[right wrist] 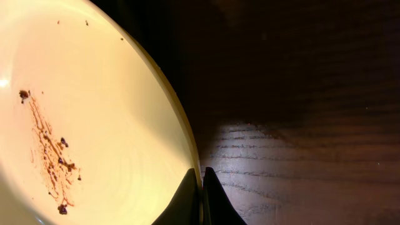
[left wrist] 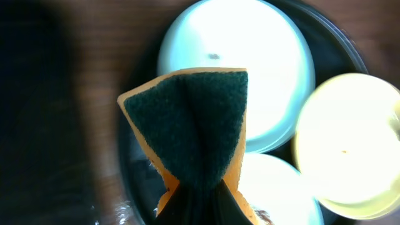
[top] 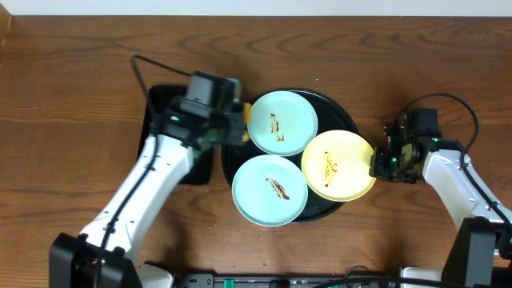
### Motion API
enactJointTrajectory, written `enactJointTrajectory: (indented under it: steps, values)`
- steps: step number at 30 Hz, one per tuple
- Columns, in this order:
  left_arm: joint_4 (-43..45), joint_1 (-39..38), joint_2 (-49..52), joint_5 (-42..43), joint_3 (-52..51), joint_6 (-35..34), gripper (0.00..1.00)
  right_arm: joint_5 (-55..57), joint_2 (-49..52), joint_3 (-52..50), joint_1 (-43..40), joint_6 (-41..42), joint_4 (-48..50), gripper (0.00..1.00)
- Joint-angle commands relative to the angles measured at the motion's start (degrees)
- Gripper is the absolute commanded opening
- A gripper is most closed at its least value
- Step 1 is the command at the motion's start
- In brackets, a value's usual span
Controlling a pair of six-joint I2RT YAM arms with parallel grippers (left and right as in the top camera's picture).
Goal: Clean dirty plates on tray and stack at the side
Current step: 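Lift the sponge and carry it over the yellow plate, then scrub the yellow plate with the sponge while right gripper holds it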
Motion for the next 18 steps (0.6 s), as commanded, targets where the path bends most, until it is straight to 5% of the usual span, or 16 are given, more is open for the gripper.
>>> enactJointTrajectory:
  steps: [1,18]
  values:
    - [3.0,-5.8,0.7,2.1,1.2,-2.8,0.07,-0.8,-0.2,0.7,-0.2,-0.3,0.0,0.01]
    - [25.8,-26.8,17.8,6.4,1.2,-20.0,0.07,-0.8,-0.2,0.7,-0.1,-0.3,-0.3,0.01]
